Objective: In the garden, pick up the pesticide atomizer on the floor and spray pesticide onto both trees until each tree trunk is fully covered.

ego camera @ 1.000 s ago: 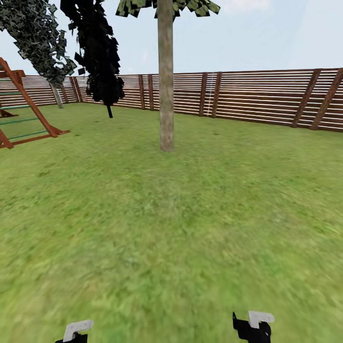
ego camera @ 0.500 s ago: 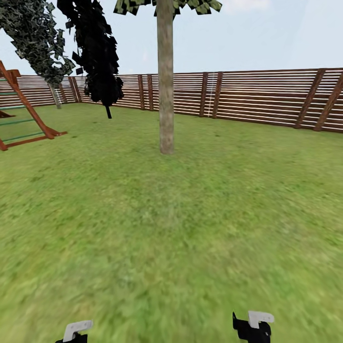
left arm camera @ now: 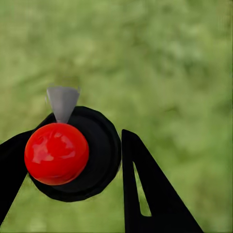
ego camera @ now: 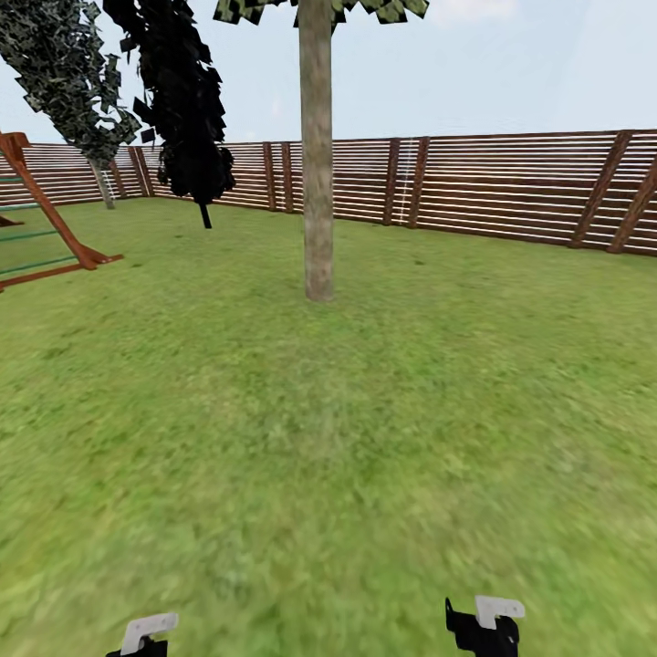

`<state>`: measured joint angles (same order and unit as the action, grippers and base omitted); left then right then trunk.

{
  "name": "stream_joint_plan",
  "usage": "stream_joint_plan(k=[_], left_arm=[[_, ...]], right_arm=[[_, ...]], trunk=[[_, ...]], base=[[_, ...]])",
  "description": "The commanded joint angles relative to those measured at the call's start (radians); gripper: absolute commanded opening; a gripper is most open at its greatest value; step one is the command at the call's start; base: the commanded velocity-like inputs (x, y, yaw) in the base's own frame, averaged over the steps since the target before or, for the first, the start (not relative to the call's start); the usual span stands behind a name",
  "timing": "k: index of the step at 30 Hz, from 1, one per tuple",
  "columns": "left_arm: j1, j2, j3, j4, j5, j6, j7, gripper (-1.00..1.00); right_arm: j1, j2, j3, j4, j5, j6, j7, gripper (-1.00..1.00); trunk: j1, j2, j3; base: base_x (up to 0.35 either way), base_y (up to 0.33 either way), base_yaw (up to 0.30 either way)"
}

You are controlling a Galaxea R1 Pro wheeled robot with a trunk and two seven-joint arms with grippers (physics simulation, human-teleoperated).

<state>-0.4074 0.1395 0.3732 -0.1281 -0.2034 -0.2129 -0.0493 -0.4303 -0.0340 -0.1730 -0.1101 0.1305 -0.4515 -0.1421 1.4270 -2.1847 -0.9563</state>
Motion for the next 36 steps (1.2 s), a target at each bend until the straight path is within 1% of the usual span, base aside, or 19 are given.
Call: stream_joint_plan(k=[1,36], left_arm=[[-0.001,0.0,0.009,0.001,-0.008,-0.003,-0.004,-1.0],[-0.001,0.0,0.009,0.001,-0.009,-0.003,-0.004,-1.0]], right_arm=[[-0.001,0.0,-0.006,0.001,0.011,-0.003,-0.004,1.0],[-0.001,0.0,-0.006,0.001,0.011,-0.003,-0.004,1.0]], trunk=[[0.0,0.0,-0.001],[0.0,0.0,-0.001]], base=[[0.338,0.0,0.0],[0.338,0.0,0.0]])
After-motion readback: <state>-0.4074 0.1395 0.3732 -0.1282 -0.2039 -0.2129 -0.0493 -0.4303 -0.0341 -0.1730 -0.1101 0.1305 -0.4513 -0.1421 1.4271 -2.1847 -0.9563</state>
